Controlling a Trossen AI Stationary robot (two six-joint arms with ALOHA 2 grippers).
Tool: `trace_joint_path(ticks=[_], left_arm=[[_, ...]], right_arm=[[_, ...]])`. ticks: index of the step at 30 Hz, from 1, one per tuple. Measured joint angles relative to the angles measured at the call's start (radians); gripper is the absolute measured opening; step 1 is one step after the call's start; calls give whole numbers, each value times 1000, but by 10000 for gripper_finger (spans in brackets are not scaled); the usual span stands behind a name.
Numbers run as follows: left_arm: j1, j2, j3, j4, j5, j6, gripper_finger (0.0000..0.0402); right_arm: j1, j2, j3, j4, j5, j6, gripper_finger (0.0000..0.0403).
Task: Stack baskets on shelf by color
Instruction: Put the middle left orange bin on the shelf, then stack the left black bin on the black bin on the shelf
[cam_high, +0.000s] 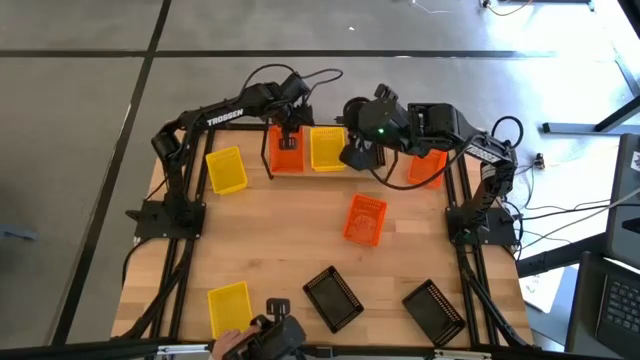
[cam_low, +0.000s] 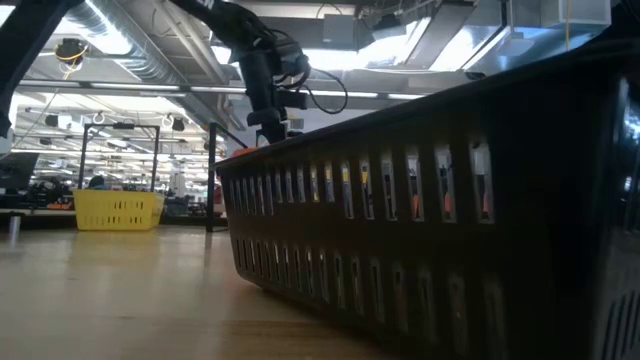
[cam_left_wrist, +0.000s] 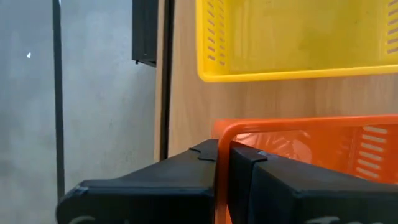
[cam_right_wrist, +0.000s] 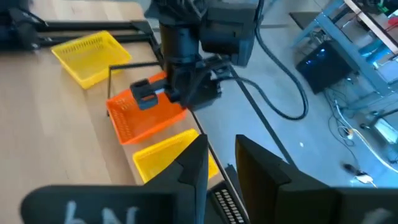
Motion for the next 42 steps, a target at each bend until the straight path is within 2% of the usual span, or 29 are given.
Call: trace_joint_path(ticks=[22,33,42], left_arm=[[4,5,0,50,16,-9,1],[4,5,0,52,35,-10,59],[6,-29,0,53,-36,-54,61]], right_arm=[[0,2,-3,-2,2,2,78],[0,3,-3,-2,-5,1,78],[9,-25,2,-78,-4,30,78]])
